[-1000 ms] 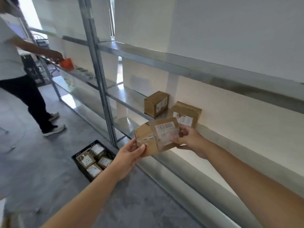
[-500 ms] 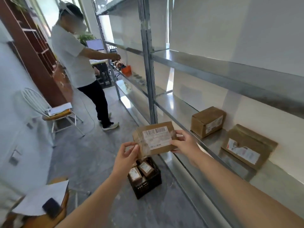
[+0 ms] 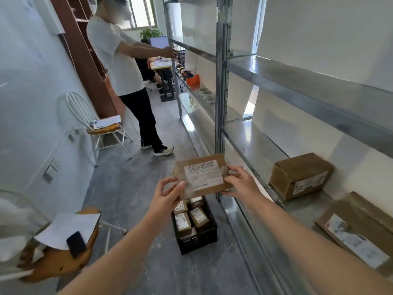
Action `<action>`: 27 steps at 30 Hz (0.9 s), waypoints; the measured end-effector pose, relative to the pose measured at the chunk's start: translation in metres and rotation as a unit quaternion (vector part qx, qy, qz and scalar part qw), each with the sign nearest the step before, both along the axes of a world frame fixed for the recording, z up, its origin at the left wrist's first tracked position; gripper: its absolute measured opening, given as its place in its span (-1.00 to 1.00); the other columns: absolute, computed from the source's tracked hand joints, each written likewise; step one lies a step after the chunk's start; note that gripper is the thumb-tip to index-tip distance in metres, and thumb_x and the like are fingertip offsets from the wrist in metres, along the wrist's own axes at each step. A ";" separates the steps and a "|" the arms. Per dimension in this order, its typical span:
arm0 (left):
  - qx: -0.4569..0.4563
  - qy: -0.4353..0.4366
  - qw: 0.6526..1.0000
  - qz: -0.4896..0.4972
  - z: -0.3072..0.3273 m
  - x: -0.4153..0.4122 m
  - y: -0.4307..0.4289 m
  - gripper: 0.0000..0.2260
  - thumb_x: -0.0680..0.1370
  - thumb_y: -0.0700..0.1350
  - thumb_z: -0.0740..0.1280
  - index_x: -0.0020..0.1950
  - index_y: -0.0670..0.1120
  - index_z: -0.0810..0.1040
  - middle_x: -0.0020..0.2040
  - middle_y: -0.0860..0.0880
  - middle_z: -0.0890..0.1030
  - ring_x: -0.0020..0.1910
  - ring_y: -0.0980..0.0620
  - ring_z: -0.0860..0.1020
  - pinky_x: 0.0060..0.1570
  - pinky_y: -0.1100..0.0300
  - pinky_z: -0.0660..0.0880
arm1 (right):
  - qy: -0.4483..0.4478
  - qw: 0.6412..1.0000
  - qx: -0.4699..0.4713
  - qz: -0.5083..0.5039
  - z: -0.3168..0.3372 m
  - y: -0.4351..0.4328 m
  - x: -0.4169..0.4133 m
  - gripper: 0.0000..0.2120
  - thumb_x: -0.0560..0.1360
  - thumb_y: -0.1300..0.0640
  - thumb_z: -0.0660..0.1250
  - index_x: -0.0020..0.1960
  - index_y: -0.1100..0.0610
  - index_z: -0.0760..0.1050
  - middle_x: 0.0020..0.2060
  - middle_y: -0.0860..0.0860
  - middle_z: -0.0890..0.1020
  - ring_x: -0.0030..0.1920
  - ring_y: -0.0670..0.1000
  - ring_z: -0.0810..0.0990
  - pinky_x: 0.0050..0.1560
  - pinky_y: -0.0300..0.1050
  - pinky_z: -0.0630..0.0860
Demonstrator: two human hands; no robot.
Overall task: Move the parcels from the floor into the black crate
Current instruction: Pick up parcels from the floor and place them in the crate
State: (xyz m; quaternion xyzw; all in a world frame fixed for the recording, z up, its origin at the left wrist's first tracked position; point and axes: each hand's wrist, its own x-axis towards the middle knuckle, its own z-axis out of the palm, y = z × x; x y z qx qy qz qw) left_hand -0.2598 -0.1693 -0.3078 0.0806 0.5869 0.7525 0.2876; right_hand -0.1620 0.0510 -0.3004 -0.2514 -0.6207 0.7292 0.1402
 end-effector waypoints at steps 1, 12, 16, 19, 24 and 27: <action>0.004 -0.006 1.000 0.004 -0.001 -0.007 -0.002 -0.52 0.46 -0.04 0.48 0.31 -0.08 0.40 0.11 -0.17 0.69 0.07 -0.15 0.68 -0.07 0.17 0.64 | 0.000 1.000 0.005 0.006 -0.001 -0.001 -0.009 -0.72 0.54 0.31 0.31 0.08 -0.06 0.54 -0.21 -0.17 0.71 -0.11 -0.09 0.72 -0.16 -0.09 0.66; -0.087 0.037 0.992 -0.084 -0.044 -0.129 -0.007 -0.09 0.26 0.02 0.66 0.40 0.48 0.20 0.22 -0.20 0.55 0.10 -0.16 0.66 -0.05 0.02 0.65 | -0.057 0.998 0.027 0.016 -0.014 -0.007 -0.141 -0.77 0.56 0.23 0.32 0.17 0.00 0.53 0.01 0.01 0.69 -0.05 -0.06 0.71 -0.04 -0.08 0.66; -0.003 -0.022 0.999 -0.042 -0.049 -0.176 0.019 -0.21 0.17 0.02 0.69 0.22 0.46 0.35 0.30 -0.19 0.49 0.13 -0.18 0.65 -0.02 -0.07 0.64 | -0.053 0.996 -0.055 -0.039 -0.005 -0.022 -0.212 -0.66 0.59 0.11 0.32 0.33 0.13 0.39 0.07 0.09 0.67 0.09 0.06 0.66 0.18 0.08 0.59; 0.019 -0.015 1.000 -0.015 -0.052 -0.220 0.033 -0.25 0.19 0.00 0.69 0.18 0.44 0.35 0.30 -0.13 0.52 0.21 -0.15 0.61 0.04 -0.08 0.63 | -0.087 0.993 -0.077 0.006 -0.002 -0.040 -0.258 -0.54 0.60 -0.02 0.28 0.44 -0.01 0.22 0.21 0.05 0.60 0.15 0.10 0.62 0.13 0.25 0.58; -0.006 -0.033 0.999 -0.028 -0.064 -0.288 0.039 -0.40 0.29 0.20 0.59 0.22 0.24 0.38 0.24 -0.05 0.58 0.08 0.05 0.67 0.02 0.09 0.63 | -0.109 0.993 -0.046 0.024 -0.017 -0.041 -0.306 -0.45 0.58 -0.08 0.29 0.50 -0.21 0.14 0.32 -0.03 0.51 0.20 0.14 0.58 0.10 0.33 0.56; -0.078 -0.023 0.997 -0.007 -0.081 -0.308 0.046 -0.56 0.39 0.31 0.42 0.16 0.12 0.48 0.16 0.01 0.61 0.01 0.17 0.66 -0.03 0.17 0.58 | -0.120 0.992 -0.032 0.010 -0.028 -0.027 -0.323 -0.49 0.62 0.01 0.27 0.50 -0.22 0.19 0.31 -0.03 0.53 0.21 0.12 0.58 0.13 0.30 0.57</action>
